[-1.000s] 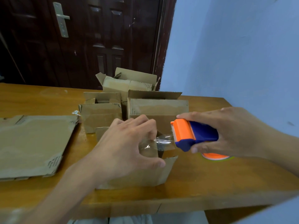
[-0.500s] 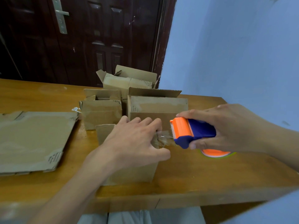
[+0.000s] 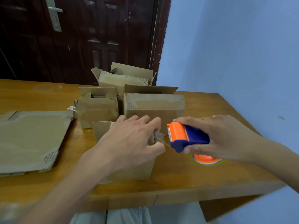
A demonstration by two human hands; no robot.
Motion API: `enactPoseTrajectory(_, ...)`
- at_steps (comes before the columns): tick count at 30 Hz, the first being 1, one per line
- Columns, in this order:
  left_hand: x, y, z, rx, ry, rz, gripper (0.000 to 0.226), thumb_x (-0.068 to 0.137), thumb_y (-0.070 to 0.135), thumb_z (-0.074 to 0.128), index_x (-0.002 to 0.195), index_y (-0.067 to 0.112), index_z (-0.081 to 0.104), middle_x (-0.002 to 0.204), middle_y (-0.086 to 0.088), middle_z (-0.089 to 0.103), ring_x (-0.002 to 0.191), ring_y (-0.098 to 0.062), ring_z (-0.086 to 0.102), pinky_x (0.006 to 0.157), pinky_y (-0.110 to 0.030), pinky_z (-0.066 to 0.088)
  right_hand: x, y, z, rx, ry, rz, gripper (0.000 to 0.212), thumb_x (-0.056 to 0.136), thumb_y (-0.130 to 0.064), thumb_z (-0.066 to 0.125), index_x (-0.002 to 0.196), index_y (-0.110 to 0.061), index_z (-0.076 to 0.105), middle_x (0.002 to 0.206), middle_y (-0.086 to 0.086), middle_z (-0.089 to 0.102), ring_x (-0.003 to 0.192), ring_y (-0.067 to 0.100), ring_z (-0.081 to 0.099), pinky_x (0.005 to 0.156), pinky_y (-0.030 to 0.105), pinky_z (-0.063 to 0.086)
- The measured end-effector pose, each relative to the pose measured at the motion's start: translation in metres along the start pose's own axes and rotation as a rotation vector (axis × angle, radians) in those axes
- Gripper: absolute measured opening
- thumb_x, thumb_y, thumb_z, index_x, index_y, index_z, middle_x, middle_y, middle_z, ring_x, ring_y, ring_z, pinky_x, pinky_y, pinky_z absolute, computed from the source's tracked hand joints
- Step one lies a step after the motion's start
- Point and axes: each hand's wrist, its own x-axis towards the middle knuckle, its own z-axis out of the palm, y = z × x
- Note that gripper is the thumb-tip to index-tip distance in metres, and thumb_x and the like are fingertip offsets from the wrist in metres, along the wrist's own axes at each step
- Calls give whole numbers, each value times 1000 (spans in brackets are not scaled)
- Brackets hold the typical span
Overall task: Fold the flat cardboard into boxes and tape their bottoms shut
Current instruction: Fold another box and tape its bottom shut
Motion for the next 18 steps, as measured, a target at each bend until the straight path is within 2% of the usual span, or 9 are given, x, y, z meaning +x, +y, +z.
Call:
enactPoseTrajectory(3,1,-2,-1,-17,-22,0,38,83,71,23,107,43,35,95,16,50,92,-8,48,92,-35,39,1,3,6,33,5,13,80,81,-93,33,152,-59,18,89,-40,46,77,-12,50,64,15,36)
enactPoseTrajectory(5,1,-4,-3,-35,-33,10,41,78,74,23,104,44,35,93,19,48,91,-5,47,90,-35,38,3,4,9,41,3,7,82,81,-93,32,153,-57,18,99,-36,48,80,-13,49,66,14,37)
enactPoseTrajectory(8,3,-6,-5,-55,-39,23,39,78,78,35,100,45,37,94,20,49,93,-4,47,90,-35,39,4,6,12,45,3,2,82,82,-91,34,154,-55,18,104,-34,50,79,-14,48,66,12,35)
enactPoseTrajectory(10,4,-6,-6,-53,-51,13,41,79,81,40,101,46,38,95,21,50,94,-4,48,92,-36,41,2,8,15,59,7,-9,80,83,-94,31,153,-57,15,111,-33,56,82,-12,51,68,13,40)
enactPoseTrajectory(14,1,1,-5,8,-54,-19,45,77,78,23,101,41,34,95,18,49,95,-7,48,100,-37,41,-4,9,16,108,16,-6,80,82,-96,30,151,-60,13,117,-35,56,88,-7,56,71,14,45)
enactPoseTrajectory(18,1,9,-4,65,-84,-52,39,83,68,17,106,39,29,103,14,45,100,-11,44,107,-40,36,-8,7,16,103,40,-8,81,78,-98,26,150,-62,13,123,-31,62,93,2,60,76,25,55)
